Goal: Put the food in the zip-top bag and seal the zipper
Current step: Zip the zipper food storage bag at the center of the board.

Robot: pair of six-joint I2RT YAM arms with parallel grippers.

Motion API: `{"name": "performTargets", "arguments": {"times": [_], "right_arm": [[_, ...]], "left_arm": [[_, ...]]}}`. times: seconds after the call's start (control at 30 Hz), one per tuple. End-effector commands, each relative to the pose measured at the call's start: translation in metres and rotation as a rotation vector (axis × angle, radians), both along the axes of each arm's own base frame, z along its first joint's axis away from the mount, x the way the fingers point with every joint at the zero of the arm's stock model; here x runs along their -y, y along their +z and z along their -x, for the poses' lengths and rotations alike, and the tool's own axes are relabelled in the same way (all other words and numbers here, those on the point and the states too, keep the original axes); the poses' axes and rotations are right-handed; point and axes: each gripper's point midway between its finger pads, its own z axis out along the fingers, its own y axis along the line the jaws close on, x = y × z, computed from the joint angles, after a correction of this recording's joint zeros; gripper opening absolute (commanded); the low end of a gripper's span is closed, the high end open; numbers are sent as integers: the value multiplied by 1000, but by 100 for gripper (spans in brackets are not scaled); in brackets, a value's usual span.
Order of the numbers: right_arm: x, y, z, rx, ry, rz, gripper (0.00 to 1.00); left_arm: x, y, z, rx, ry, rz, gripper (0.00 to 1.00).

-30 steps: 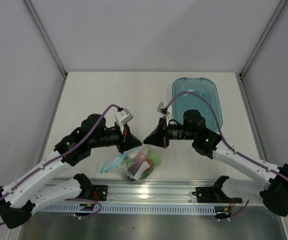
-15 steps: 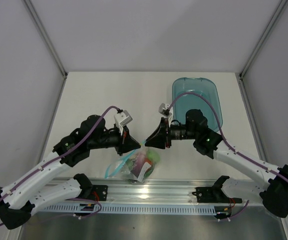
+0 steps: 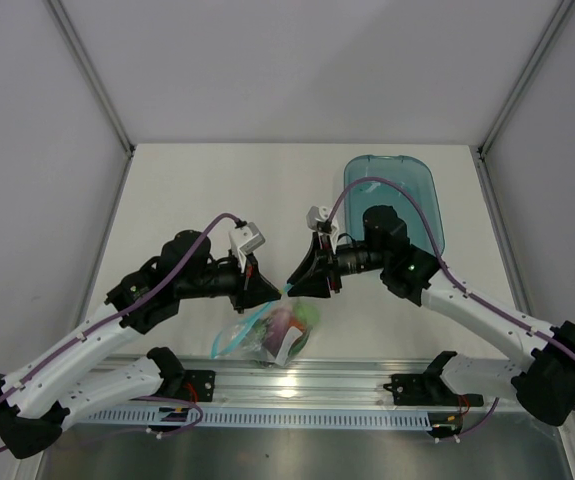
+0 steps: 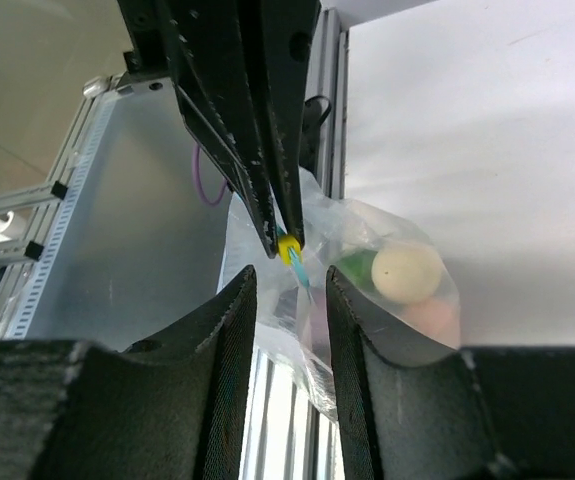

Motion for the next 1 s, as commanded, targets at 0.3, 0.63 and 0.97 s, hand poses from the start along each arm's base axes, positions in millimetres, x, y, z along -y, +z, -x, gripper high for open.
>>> {"name": "performTargets", "arguments": {"times": [0.3, 0.63, 0.97], "right_arm": [[-9, 4, 4, -1, 123, -6, 32], [-20, -1, 16, -11, 200, 13, 15], [-22, -9, 15, -33, 199, 50, 0]], "left_arm": [[4, 8, 5, -1, -31, 29, 1], [5, 8, 5, 0, -36, 31, 1], [3, 8, 5, -2, -31, 28, 1]]}}
